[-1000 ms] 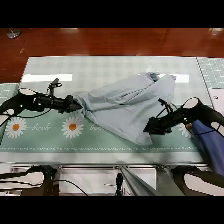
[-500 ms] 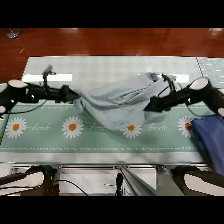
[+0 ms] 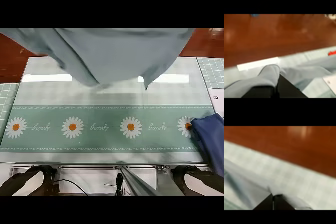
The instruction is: Fold the shirts.
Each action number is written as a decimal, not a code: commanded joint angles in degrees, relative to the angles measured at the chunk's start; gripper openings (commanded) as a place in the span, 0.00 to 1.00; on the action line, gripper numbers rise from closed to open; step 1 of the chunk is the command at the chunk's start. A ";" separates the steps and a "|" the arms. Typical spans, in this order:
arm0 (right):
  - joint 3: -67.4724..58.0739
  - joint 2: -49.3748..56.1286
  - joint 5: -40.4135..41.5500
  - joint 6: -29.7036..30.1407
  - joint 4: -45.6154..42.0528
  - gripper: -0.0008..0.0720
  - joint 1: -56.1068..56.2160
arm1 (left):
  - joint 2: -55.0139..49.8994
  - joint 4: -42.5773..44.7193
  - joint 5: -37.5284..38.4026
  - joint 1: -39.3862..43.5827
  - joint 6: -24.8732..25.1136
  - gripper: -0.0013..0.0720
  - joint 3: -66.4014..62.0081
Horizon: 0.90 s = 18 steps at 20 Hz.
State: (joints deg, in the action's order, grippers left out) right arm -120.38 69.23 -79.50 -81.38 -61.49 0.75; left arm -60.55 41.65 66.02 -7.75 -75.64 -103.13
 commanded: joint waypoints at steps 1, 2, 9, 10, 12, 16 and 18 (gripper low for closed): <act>-1.60 -10.80 0.98 -1.33 -2.84 0.04 0.02 | 6.10 5.92 2.73 -0.15 -3.74 0.07 -12.59; 0.26 -14.40 1.01 -1.29 -3.78 0.04 0.02 | 8.57 7.80 4.09 -0.15 -3.76 0.07 -13.42; 1.70 -26.95 -5.55 -2.45 -5.01 0.04 0.02 | 22.56 15.54 9.66 -0.09 -3.78 0.07 -13.16; 1.70 -27.63 -7.39 -2.45 -5.03 0.04 0.02 | 23.41 15.54 9.77 -0.09 -3.78 0.07 -13.16; 1.70 -28.02 -9.70 -2.45 -4.81 0.04 0.02 | 24.09 15.32 10.10 0.15 -4.59 0.07 -12.41; 2.36 -27.34 -13.20 -4.48 -4.83 0.04 0.02 | 24.13 15.37 10.45 4.59 -4.81 0.07 -3.41; 7.17 -27.32 -13.84 -5.49 -4.85 0.04 0.02 | 23.37 15.39 11.78 4.85 -4.57 0.07 3.98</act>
State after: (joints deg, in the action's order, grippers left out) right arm -116.68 42.00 -90.85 -85.25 -66.26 0.75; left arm -37.06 56.88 76.53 -4.16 -80.20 -106.50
